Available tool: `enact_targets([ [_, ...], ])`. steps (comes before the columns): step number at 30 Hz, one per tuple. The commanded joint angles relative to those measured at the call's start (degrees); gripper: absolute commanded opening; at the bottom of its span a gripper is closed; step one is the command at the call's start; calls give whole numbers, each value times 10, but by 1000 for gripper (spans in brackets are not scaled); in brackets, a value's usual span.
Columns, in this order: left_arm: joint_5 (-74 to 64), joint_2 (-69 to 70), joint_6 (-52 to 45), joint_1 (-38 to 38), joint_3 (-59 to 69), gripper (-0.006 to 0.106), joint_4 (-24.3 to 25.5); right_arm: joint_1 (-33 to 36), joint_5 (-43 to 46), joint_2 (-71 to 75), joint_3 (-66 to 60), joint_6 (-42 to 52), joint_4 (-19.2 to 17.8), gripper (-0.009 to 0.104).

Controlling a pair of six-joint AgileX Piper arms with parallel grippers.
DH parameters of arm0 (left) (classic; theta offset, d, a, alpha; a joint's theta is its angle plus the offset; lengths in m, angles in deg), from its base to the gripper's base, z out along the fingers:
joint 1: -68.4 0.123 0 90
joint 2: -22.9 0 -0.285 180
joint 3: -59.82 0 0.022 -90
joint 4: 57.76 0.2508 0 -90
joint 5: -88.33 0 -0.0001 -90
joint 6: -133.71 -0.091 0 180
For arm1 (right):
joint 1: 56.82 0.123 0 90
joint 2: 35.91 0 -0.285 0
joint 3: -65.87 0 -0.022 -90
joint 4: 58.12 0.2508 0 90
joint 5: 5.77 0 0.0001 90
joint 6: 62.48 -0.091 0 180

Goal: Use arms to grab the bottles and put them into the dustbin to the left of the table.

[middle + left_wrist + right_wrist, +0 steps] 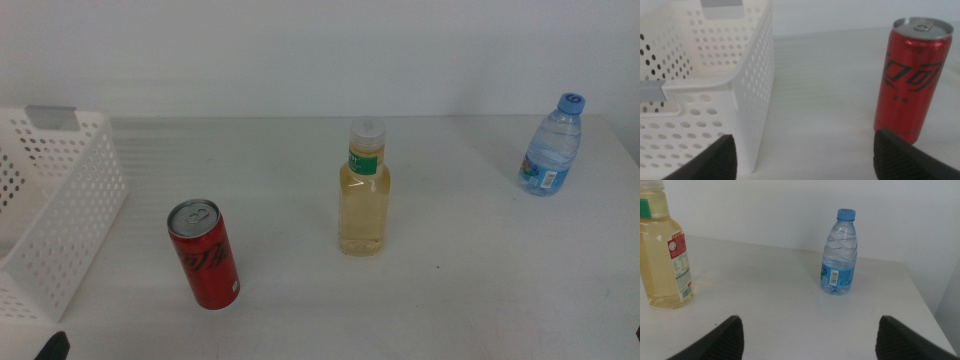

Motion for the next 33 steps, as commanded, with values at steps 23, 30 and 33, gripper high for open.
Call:
enact_targets([
  [23, 509, -457, 25, -186, 2, 90, -15, -3, 46, 15, 5, 5, -6, 70],
  [30, 620, -600, 60, -207, 3, 90, -13, -3, 46, 15, 5, 5, -6, 70],
  [33, 689, -651, 64, -207, 3, 90, 2, -3, 46, 15, 5, 5, -6, 70],
])
